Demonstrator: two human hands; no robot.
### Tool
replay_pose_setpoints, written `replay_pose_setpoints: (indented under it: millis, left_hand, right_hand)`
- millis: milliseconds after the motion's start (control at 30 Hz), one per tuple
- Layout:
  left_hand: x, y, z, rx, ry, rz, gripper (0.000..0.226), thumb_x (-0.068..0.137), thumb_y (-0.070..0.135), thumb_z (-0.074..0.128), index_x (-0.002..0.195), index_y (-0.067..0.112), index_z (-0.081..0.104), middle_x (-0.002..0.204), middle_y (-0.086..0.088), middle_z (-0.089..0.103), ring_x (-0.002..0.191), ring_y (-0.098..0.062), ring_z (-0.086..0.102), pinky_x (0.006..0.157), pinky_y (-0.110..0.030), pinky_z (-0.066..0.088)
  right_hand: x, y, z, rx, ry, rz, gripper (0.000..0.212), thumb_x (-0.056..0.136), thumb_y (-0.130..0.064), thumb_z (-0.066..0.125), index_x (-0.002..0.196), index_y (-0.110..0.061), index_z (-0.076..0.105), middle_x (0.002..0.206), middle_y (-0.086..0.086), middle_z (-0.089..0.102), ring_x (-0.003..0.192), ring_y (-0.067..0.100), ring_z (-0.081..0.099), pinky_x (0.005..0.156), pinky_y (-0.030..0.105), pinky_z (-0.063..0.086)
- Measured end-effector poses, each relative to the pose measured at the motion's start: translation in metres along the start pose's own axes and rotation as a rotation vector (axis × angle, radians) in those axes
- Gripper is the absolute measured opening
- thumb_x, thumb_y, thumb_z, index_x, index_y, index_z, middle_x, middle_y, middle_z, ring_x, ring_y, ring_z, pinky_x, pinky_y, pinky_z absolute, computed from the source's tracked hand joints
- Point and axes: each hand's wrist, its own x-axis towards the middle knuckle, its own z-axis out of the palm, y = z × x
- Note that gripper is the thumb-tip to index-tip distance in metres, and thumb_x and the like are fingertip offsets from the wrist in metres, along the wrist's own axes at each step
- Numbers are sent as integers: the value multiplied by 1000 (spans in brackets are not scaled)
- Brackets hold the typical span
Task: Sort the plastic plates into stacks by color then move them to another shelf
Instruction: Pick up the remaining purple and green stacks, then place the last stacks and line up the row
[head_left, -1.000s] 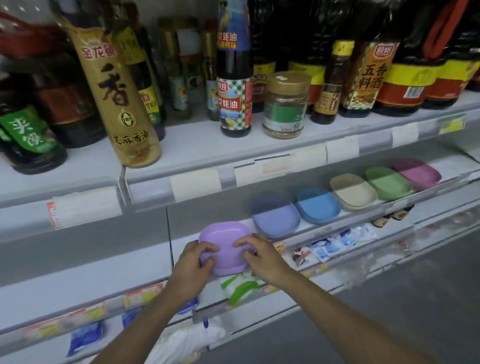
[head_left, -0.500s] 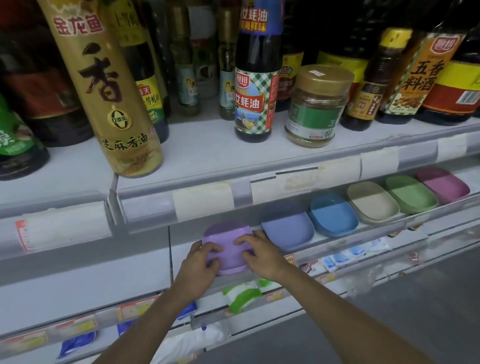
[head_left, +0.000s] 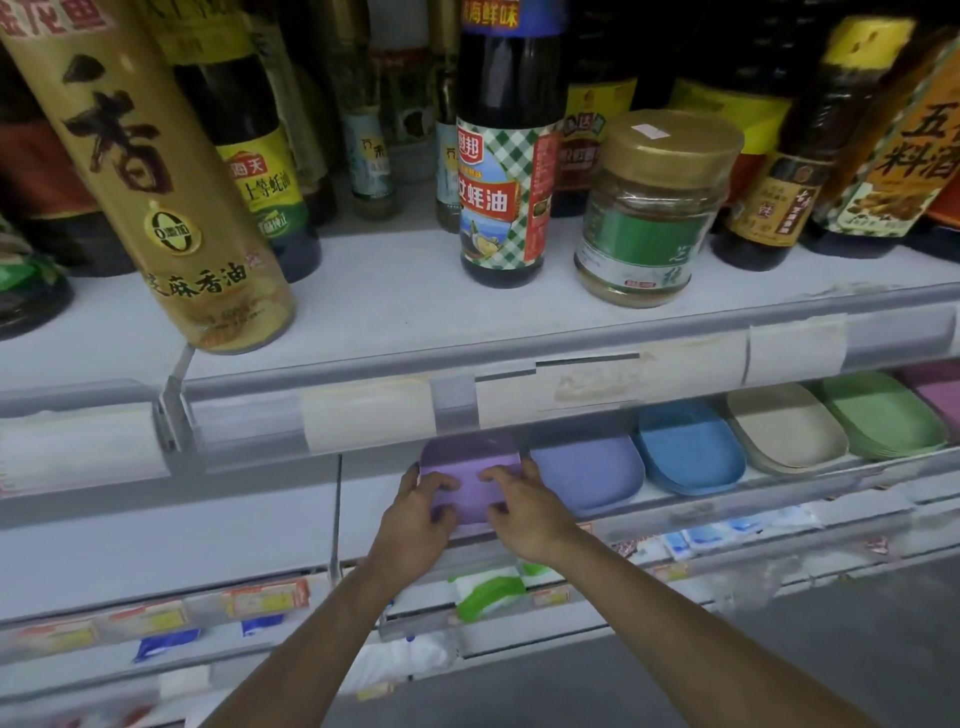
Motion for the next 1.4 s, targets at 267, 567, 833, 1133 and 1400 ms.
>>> replay_pose_setpoints:
  millis: [267, 567, 833, 1133, 1400]
  left_hand:
    - [-10, -2, 6, -23, 49, -3, 35, 83, 18, 58, 116, 29, 65, 122, 6, 55, 95, -13, 60, 91, -33, 51]
    - [-58, 5, -31, 31, 158, -79, 36, 91, 18, 61, 126, 25, 62, 125, 6, 54, 85, -12, 63, 85, -30, 51]
    - [-281, -94, -194, 171, 593, -429, 24, 93, 20, 64, 115, 28, 67, 111, 9, 57, 87, -8, 60, 78, -18, 44]
    - [-646, -167, -324, 323, 972, -795, 27, 91, 27, 62, 117, 25, 65, 112, 3, 59, 103, -17, 61, 90, -30, 46]
    - [-904, -140, -363, 451, 1241, -1126, 22, 94, 22, 63, 116, 23, 66, 113, 4, 59, 110, -10, 55, 95, -29, 44]
  right_hand:
    - [-28, -16, -15, -28, 95, -37, 56, 97, -35, 51, 151, -38, 36, 165, 6, 12, 120, 35, 60, 99, 39, 49]
    - [-17, -77, 0, 96, 119, -468, 24, 98, -21, 55, 119, -29, 63, 131, -1, 52, 98, 20, 65, 83, 31, 48]
    - [-69, -282, 127, 122, -216, -944, 25, 94, -18, 56, 112, -24, 72, 113, -5, 62, 99, 17, 63, 90, 30, 49]
    - [-318, -564, 323, 3, -533, -1528, 27, 90, -33, 54, 109, -26, 71, 110, -1, 64, 103, 24, 62, 95, 41, 50]
    - [-563, -705, 421, 0, -767, -1952, 17, 95, -23, 63, 107, -26, 74, 110, -1, 63, 105, 22, 58, 99, 39, 47]
